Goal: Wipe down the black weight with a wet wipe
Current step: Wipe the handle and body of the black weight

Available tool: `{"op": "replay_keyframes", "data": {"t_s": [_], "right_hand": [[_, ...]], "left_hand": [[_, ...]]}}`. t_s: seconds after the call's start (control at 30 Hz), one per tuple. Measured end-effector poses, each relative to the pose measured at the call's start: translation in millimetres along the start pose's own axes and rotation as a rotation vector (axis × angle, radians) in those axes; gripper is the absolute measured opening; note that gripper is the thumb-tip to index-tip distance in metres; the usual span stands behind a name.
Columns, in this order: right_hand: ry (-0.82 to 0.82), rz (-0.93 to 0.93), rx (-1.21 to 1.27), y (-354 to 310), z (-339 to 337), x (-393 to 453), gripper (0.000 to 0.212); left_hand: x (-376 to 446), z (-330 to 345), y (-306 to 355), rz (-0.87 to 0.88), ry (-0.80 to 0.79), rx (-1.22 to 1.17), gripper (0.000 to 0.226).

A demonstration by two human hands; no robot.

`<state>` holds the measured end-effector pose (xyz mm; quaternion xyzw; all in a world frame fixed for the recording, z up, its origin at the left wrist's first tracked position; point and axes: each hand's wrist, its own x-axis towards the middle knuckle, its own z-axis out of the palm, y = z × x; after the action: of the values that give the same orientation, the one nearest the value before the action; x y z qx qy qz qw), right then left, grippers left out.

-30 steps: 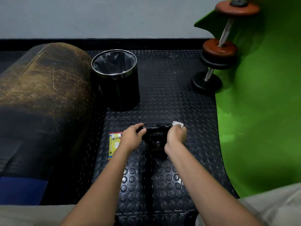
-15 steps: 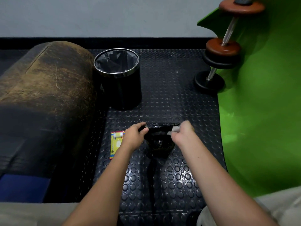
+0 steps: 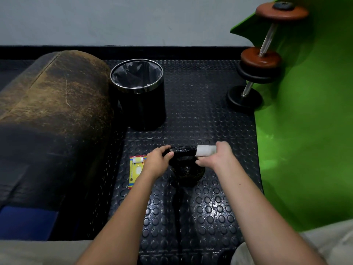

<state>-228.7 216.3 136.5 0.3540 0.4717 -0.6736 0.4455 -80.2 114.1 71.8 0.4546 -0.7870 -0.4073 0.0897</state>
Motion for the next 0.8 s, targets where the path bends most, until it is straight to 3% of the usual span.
{"op": "replay_keyframes", "data": {"t_s": [0.37,0.47,0.57,0.7,0.8], "right_hand": [[-0.094,0.118,0.221,-16.8,-20.2,13.9,0.07],[-0.01,-0.029,0.011,-14.6,-9.4,-5.7,0.061],[0.047,-0.168,0.03,-15.0,-0.4,-15.7,0.063],[-0.001,-0.039,-0.035,-22.4,-1.5,-16.9,0.067],[-0.066,0.042,0.127,-18.2,-11.8,-3.0,0.071]], "left_hand": [[0.3,-0.6,-2.4,0.012,-0.017,0.001,0.043],[0.2,-0.7,-2.0,0.009,-0.016,0.004,0.043],[0.9,-0.1,-1.6,0.01,-0.008,0.009,0.043],[1.4,-0.2,-2.5,0.016,-0.009,0.025,0.043],[0.6,-0.3,-1.8,0.012,-0.015,0.017,0.043]]}}
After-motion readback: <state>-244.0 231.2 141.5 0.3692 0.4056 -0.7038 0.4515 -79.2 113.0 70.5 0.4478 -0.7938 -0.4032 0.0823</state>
